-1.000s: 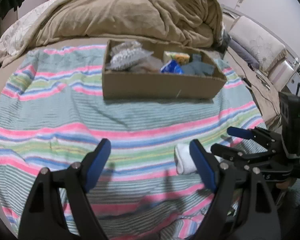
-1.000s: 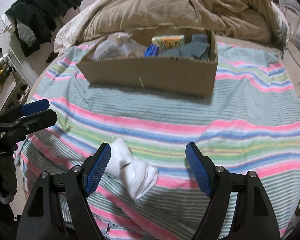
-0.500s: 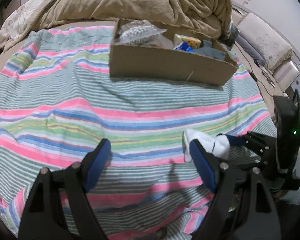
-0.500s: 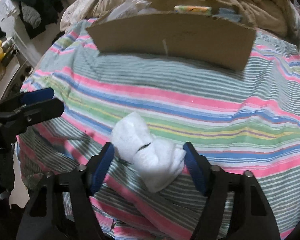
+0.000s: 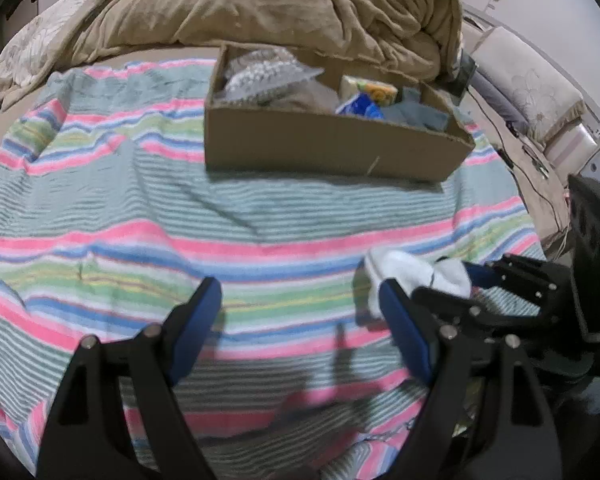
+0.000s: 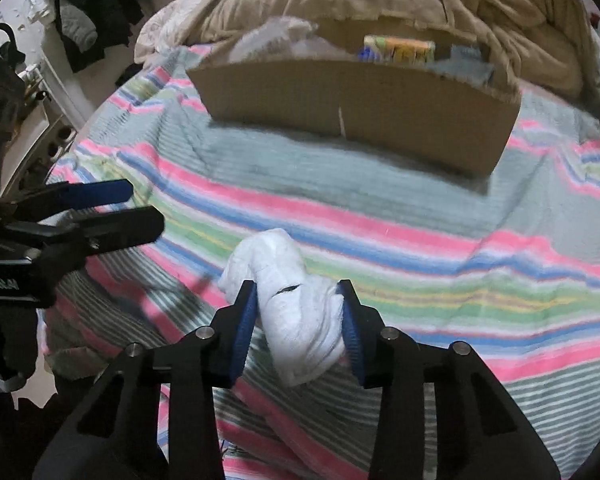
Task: Organize objects
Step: 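Grasp the white socks with the right gripper, then carry the white socks into the box and open the right gripper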
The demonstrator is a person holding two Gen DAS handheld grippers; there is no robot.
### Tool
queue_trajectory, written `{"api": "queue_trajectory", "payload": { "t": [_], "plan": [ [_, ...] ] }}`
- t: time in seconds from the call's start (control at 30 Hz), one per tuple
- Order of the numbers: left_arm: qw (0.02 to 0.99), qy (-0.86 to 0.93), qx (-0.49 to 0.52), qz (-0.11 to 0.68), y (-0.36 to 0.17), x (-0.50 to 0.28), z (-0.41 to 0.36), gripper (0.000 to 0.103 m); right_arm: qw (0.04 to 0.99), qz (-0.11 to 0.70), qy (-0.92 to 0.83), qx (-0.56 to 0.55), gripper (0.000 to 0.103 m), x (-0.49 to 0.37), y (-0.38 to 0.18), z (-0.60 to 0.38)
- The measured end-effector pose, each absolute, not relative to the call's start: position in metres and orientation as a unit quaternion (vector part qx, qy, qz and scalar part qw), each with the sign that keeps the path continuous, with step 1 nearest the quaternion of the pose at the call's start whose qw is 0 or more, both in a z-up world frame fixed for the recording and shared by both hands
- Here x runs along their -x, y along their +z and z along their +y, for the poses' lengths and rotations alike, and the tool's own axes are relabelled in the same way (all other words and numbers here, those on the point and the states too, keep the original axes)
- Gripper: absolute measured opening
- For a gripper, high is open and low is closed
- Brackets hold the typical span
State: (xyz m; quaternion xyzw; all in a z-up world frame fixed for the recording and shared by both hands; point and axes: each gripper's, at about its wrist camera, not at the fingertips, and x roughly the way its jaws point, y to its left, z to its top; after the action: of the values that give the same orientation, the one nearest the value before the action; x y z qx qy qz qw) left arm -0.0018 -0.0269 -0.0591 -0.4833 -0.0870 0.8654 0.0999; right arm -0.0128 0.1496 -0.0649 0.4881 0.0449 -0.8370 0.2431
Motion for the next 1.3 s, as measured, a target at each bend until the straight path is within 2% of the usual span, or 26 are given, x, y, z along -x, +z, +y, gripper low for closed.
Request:
{"api": "queue_trajectory", "payload": {
  "t": [0.37,1.3],
  "plan": [
    [0.09,0.876,0.465,-0.091,-0.037,0.026,-0.032,0.082,0.235,0.03,-0.863,-0.446,0.042,0.045,-0.018,0.165],
    [0.096,0.894,0.43,-0.077,-0.005,0.088,-0.021,0.082,0.245,0.041,-0.885,-0.394,0.042,0.1,0.041,0.183]
  ]
}}
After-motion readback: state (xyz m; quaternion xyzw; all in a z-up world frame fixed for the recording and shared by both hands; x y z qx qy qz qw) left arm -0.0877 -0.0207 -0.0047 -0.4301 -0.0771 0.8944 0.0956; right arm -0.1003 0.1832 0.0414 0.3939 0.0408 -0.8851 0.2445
